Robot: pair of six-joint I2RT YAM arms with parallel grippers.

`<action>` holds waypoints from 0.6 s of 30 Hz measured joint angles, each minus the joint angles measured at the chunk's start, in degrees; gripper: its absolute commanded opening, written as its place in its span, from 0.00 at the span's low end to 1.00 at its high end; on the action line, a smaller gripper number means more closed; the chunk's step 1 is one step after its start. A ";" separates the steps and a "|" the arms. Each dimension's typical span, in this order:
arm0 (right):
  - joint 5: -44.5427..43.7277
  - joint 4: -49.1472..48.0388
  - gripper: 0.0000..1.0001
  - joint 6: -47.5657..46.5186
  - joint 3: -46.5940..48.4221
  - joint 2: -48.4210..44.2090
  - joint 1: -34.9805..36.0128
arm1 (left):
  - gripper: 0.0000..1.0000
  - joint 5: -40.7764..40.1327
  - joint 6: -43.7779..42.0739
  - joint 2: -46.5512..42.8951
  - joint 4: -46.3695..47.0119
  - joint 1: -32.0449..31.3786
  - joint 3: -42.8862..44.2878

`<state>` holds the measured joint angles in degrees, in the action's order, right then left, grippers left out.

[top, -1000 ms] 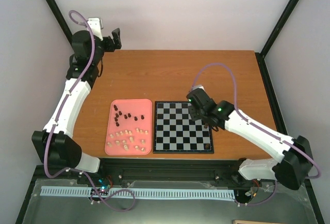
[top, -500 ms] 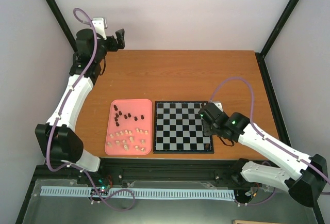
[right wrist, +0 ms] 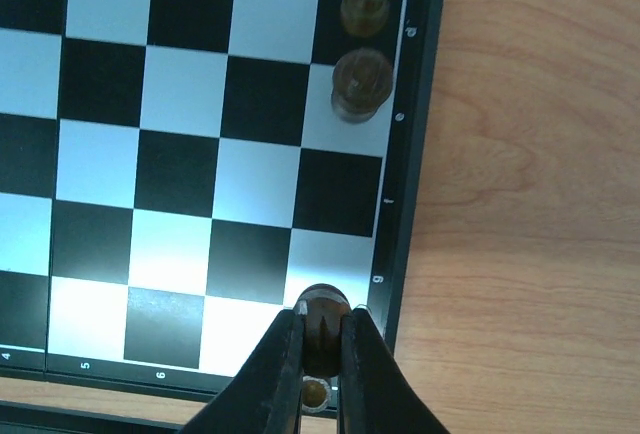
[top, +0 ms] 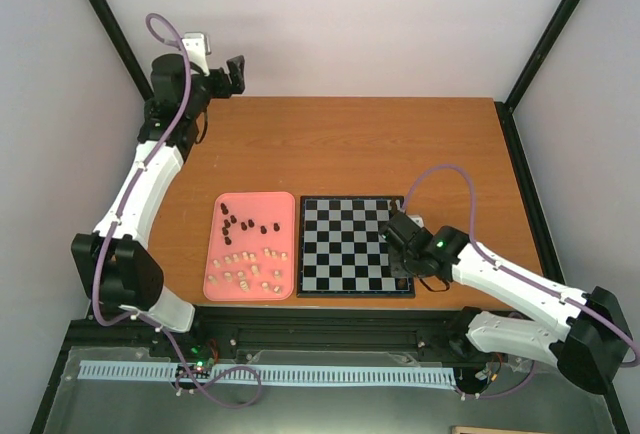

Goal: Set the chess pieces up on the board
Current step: Place the chess piece on the chessboard.

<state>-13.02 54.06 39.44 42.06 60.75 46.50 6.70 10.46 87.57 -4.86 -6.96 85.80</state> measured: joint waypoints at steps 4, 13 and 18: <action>0.83 -1.14 0.03 1.16 -1.79 0.44 1.22 | 1.00 0.04 0.02 0.46 0.02 -0.09 0.33; 0.61 -3.54 0.03 3.34 -4.09 3.34 3.37 | 1.00 0.22 0.02 1.09 -0.02 -0.20 0.74; -1.16 -4.83 0.03 4.81 -5.77 3.37 3.45 | 1.00 0.22 0.02 1.09 -0.02 -0.20 0.85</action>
<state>-14.17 49.23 44.25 36.29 64.12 49.95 6.92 10.48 88.66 -4.89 -7.16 86.65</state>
